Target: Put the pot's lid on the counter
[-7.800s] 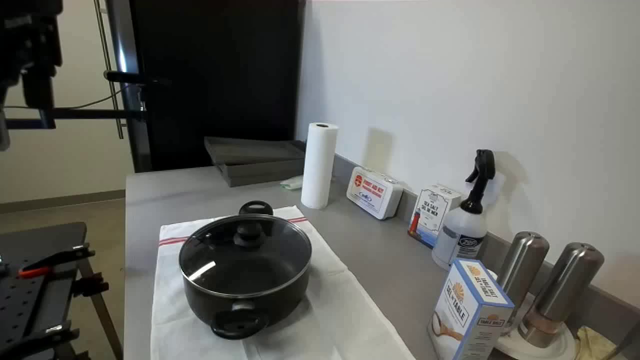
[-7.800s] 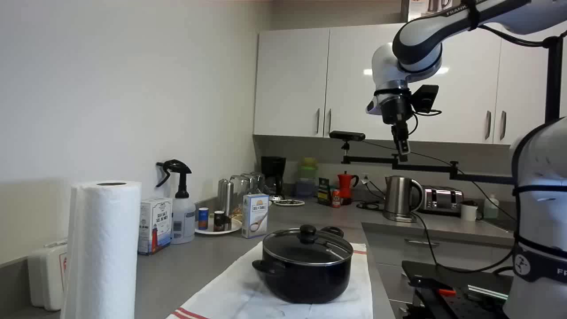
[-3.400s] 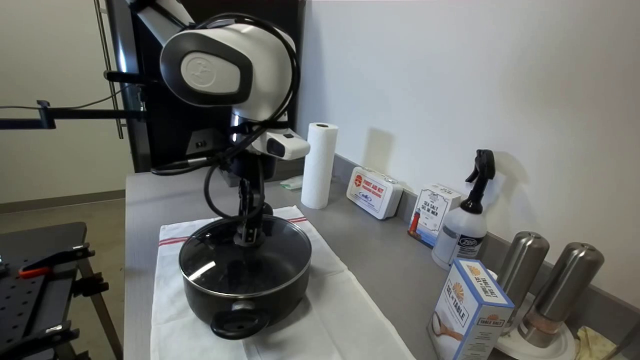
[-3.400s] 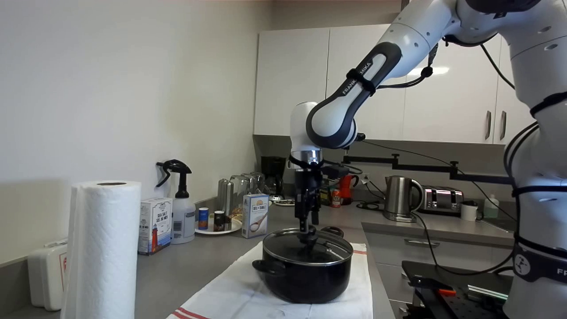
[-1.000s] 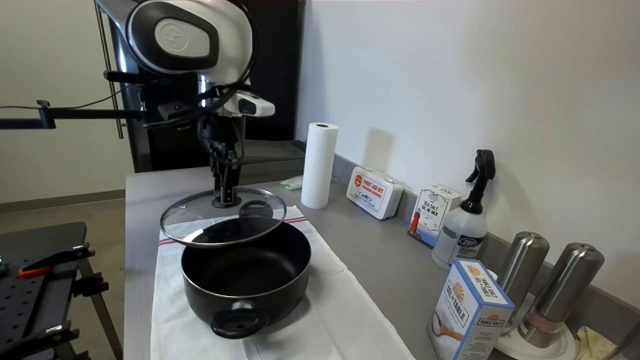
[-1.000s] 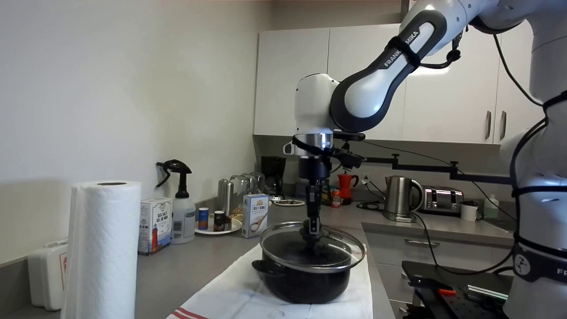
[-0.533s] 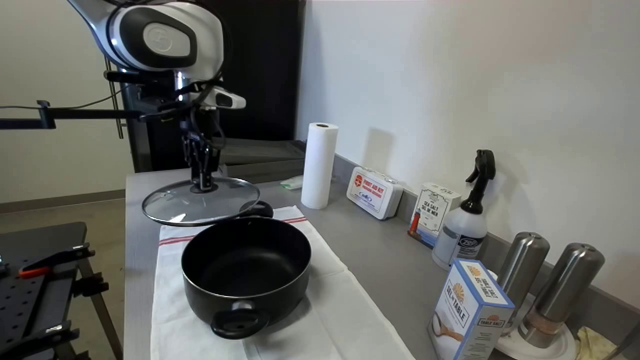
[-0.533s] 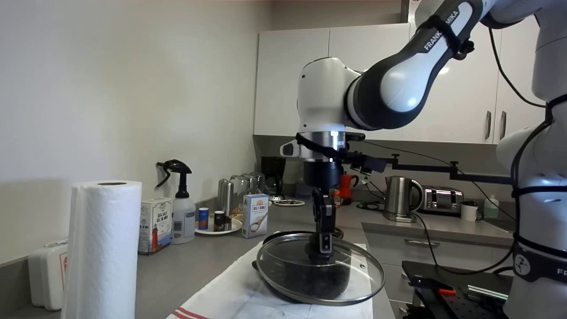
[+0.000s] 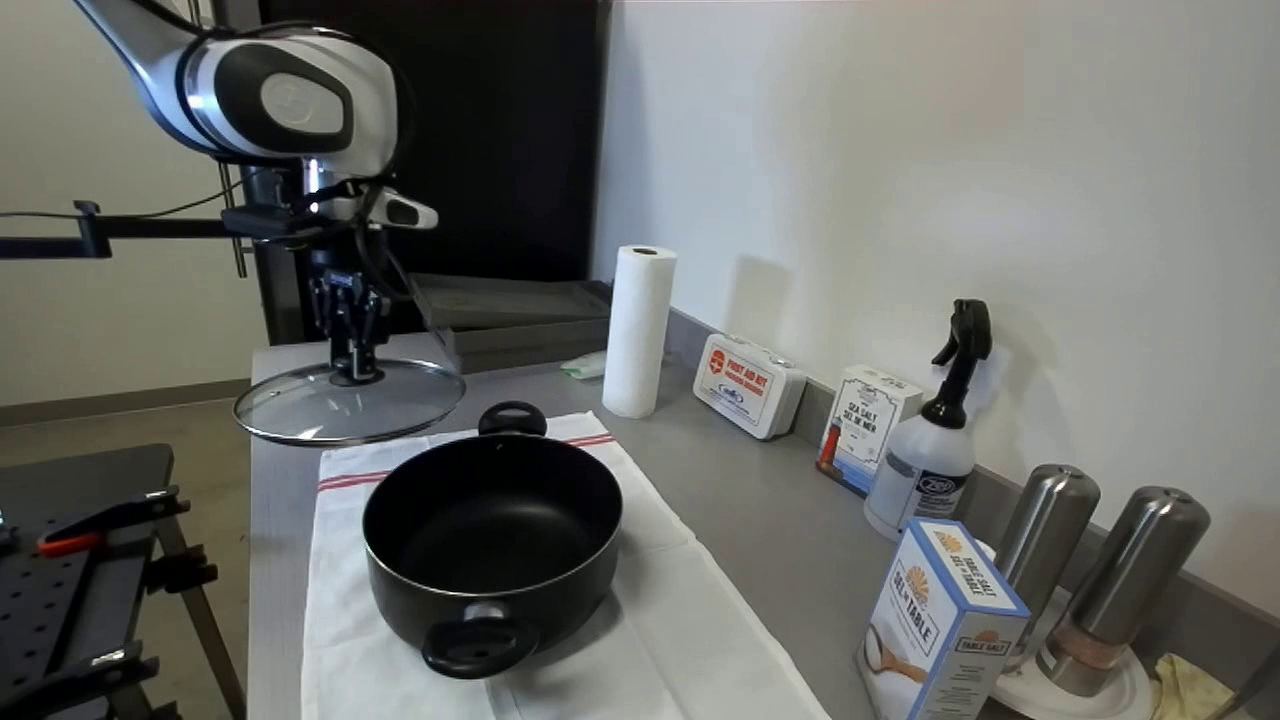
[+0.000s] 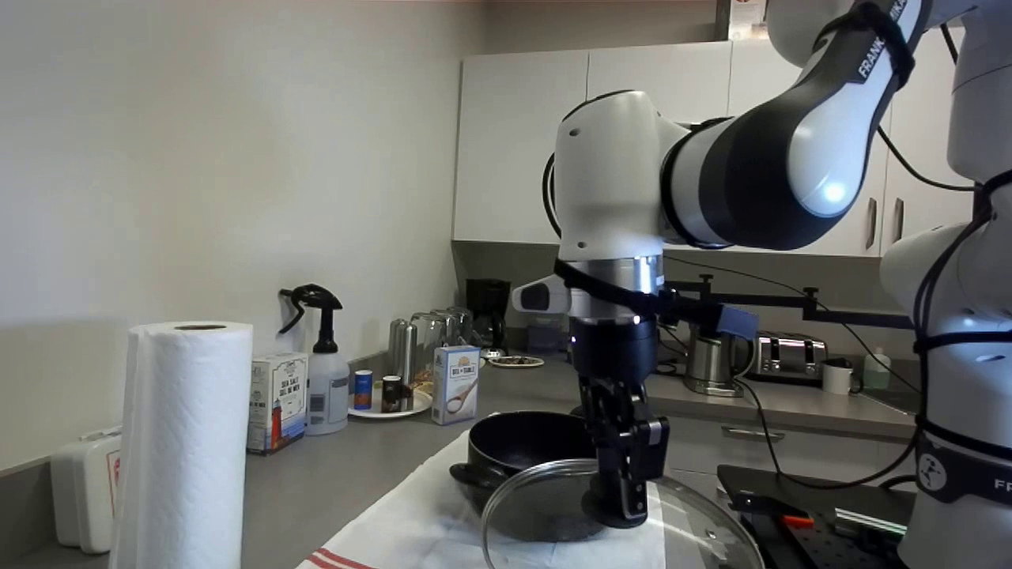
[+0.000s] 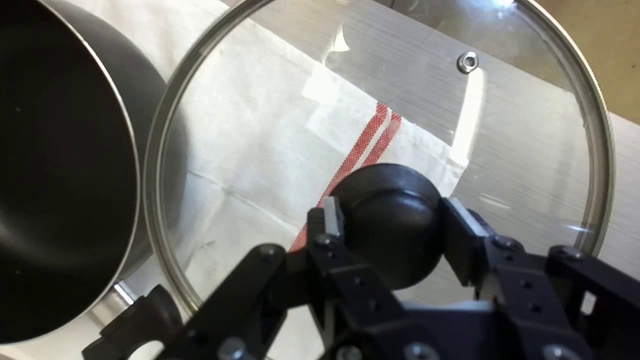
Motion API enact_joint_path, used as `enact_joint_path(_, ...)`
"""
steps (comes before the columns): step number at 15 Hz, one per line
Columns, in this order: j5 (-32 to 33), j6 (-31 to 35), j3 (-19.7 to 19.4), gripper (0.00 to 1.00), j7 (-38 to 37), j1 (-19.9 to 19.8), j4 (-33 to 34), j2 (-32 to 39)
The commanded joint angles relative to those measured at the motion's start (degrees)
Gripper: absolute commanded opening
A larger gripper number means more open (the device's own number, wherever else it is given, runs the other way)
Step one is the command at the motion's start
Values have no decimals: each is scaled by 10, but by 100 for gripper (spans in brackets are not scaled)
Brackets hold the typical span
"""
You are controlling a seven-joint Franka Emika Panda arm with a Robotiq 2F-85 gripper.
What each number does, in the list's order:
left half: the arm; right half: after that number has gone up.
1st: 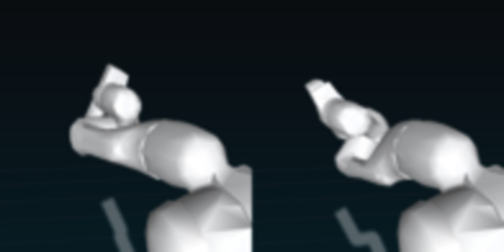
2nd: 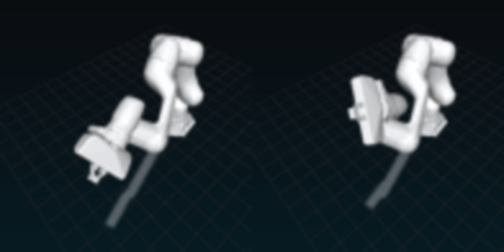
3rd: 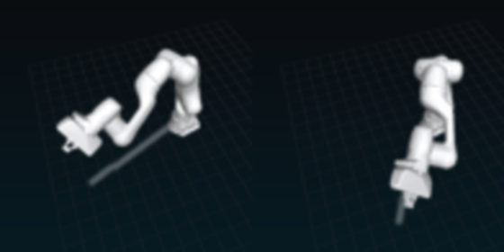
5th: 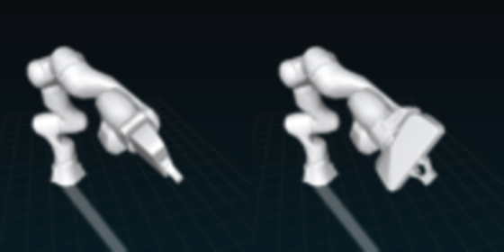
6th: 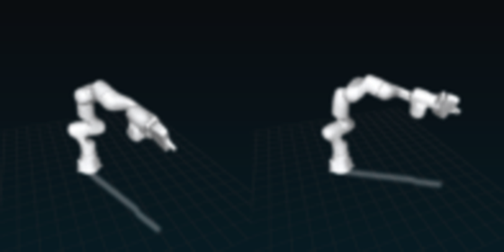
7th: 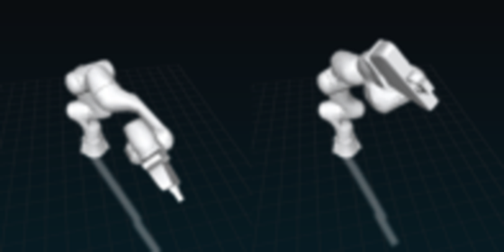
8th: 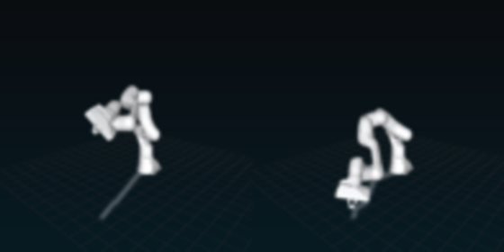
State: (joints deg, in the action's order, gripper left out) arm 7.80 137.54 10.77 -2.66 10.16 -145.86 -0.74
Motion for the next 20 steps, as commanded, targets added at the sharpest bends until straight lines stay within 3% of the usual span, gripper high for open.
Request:
enact_joint_path(1, 16, 16, 5, 25, -1, 7, 6, 25)
enact_joint_path(13, 39, 119, -34, 25, -4, 7, 94, 182)
enact_joint_path(20, 42, 133, -68, 25, -4, 10, 148, 249)
